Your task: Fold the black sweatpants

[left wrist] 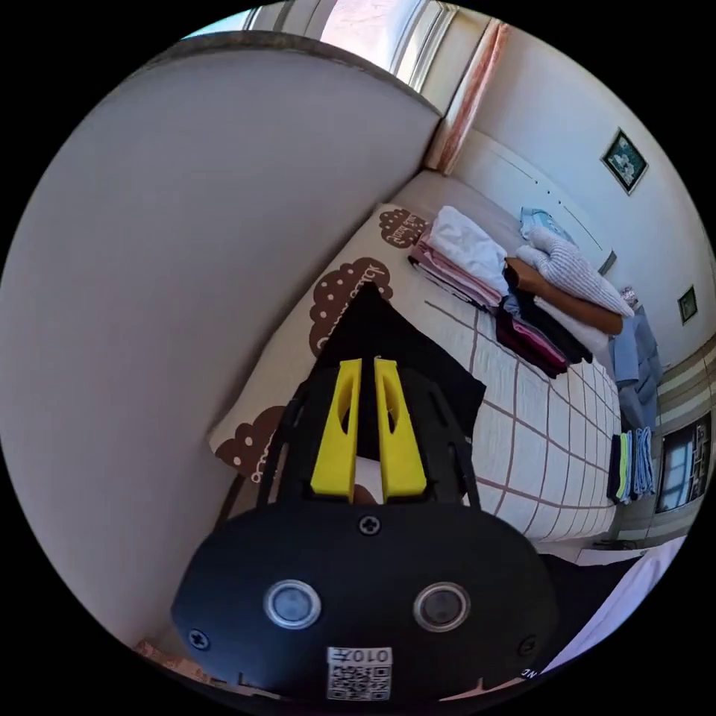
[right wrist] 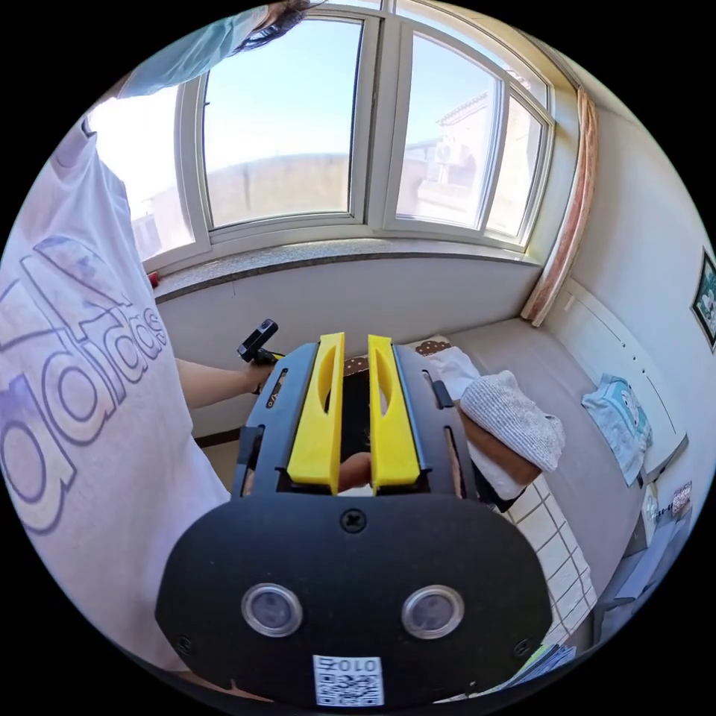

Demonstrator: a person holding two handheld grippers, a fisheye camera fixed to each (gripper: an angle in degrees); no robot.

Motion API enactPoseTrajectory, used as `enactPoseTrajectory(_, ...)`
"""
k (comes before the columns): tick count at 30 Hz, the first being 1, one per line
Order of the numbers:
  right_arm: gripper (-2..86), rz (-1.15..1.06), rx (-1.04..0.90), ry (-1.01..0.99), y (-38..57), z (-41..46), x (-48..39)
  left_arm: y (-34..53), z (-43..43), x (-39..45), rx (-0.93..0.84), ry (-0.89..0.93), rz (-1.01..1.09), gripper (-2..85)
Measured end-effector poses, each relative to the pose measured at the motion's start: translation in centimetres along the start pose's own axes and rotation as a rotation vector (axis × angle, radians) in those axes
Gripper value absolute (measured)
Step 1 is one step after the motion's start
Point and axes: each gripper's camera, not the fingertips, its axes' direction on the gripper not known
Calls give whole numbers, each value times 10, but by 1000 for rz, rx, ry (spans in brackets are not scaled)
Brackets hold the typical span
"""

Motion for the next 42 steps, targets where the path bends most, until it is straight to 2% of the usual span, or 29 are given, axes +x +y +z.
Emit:
enactPoseTrajectory(3, 68, 22, -41, 30, -18, 14, 9, -46, 52, -21, -122, -65, 75, 113)
enactPoseTrajectory(6, 69, 53, -87, 23, -31, 30, 19, -81, 91, -36, -161, -139, 176, 132)
enactPoseTrajectory(13, 68, 84, -172, 13, -48, 56, 43, -111, 177, -76, -337, -127, 171, 135)
enactPoseTrajectory(21, 61, 103, -201, 21, -52, 59, 61, -143, 212, -104, -403, -29, 45, 76)
enactPoseTrajectory(25, 58, 135, -180, 11, -46, 55, 69, -139, 199, -104, -353, 17, -47, 29)
enactPoseTrajectory(28, 60, 139, -163, 12, -38, 48, 71, -130, 183, -110, -284, 158, -172, 11)
enactPoseTrajectory(32, 85, 196, -186, 38, -17, 43, 78, -125, 148, -112, -102, 634, -277, 3)
enactPoseTrajectory(33, 93, 230, -193, 26, -9, 41, 82, -128, 136, -102, -79, 734, -230, 2)
enactPoseTrajectory(36, 104, 289, -168, 20, 9, 31, 90, -141, 92, -59, -34, 849, -45, 1)
enactPoseTrajectory(42, 120, 234, -194, 64, 45, 20, 85, -163, -2, 44, 55, 1076, 139, 0)
